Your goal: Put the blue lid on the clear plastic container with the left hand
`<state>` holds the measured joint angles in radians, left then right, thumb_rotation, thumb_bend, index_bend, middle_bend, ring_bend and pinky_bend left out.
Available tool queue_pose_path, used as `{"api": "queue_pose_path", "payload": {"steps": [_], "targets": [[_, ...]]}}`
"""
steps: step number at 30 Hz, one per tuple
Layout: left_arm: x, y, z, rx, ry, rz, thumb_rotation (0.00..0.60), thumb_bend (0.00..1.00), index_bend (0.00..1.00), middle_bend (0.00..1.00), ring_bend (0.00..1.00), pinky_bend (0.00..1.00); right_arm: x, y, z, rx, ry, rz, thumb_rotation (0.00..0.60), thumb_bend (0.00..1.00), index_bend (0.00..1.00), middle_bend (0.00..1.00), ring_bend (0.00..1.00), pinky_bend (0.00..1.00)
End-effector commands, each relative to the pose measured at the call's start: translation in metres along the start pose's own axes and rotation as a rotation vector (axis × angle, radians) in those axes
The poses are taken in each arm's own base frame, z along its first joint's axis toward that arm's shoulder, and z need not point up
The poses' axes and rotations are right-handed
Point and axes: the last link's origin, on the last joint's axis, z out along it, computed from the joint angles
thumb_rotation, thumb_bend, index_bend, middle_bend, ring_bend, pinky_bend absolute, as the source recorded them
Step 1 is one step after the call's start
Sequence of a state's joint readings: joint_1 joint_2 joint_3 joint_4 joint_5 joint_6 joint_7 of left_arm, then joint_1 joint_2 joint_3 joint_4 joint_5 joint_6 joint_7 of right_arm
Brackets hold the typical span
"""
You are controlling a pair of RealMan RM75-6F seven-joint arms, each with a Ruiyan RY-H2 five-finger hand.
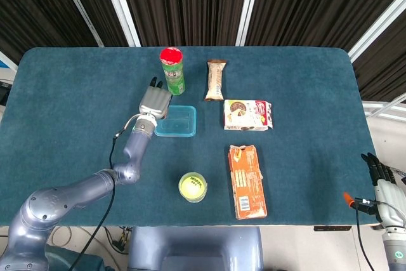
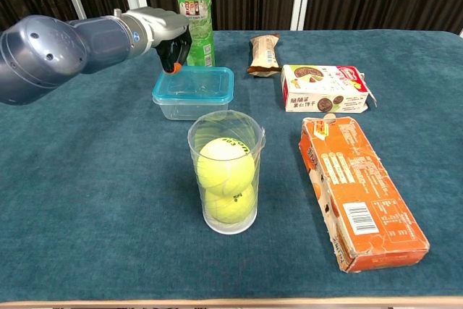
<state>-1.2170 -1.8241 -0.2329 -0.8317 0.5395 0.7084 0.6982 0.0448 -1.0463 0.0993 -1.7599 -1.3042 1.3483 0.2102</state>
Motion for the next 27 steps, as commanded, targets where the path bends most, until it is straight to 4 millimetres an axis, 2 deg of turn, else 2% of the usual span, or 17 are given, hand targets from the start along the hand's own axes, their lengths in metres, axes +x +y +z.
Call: {"api": "queue_pose_path", "payload": {"steps": [1,27], "targets": [[-0.002,0.001,0.000,-0.001,-0.004,0.004,0.600,0.50,0.66,0.51,0.12,0.05,0.000,0.000,0.000,-0.002,0.000,0.001,0.600,0.29,0.07,0.00,0.00,0.00],[-0.012,0.002,-0.001,-0.003,-0.016,0.012,0.600,0.50,0.66,0.52,0.12,0.05,0.001,0.000,0.000,-0.002,-0.003,0.005,0.600,0.29,0.07,0.00,0.00,0.00]]}}
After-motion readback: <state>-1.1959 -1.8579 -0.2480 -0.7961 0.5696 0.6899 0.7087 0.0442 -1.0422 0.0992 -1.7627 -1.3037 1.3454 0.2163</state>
